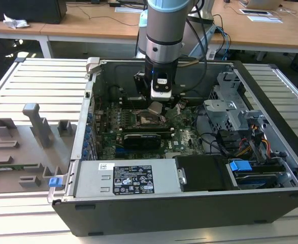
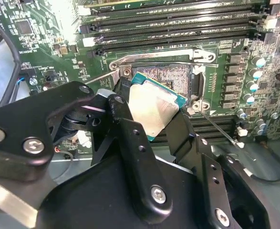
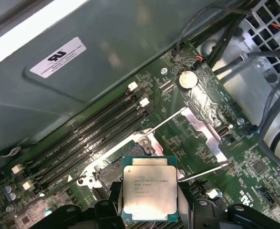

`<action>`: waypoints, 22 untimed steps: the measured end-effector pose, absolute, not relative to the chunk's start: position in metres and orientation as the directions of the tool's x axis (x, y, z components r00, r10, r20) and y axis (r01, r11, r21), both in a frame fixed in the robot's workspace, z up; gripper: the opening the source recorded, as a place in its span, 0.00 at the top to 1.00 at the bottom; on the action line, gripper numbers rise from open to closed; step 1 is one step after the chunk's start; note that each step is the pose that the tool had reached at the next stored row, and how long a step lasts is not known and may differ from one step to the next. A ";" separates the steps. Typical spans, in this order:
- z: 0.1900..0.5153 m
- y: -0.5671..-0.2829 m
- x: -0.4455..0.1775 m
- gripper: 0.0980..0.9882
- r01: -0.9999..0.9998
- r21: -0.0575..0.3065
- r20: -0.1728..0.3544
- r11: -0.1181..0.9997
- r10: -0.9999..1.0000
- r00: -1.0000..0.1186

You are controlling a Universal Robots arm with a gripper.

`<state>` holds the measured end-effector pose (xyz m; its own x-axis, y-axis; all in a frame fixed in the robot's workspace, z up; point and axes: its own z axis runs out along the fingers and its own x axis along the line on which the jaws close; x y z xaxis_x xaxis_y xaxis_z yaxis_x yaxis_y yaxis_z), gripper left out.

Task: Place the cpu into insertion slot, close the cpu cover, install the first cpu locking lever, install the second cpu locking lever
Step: 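Place the cpu into insertion slot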

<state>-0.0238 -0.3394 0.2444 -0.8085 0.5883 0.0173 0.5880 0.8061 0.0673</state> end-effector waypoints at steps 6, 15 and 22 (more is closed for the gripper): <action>0.244 -0.339 -0.024 0.50 0.643 0.067 0.017 0.763 0.643 -0.766; 0.244 -0.339 -0.024 0.50 0.693 0.066 0.016 0.718 0.694 -0.720; 0.244 -0.339 -0.024 0.50 0.729 0.066 0.016 0.682 0.730 -0.684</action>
<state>-0.0238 -0.3394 0.2435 -0.6838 0.7295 0.0159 0.7287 0.6816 0.0658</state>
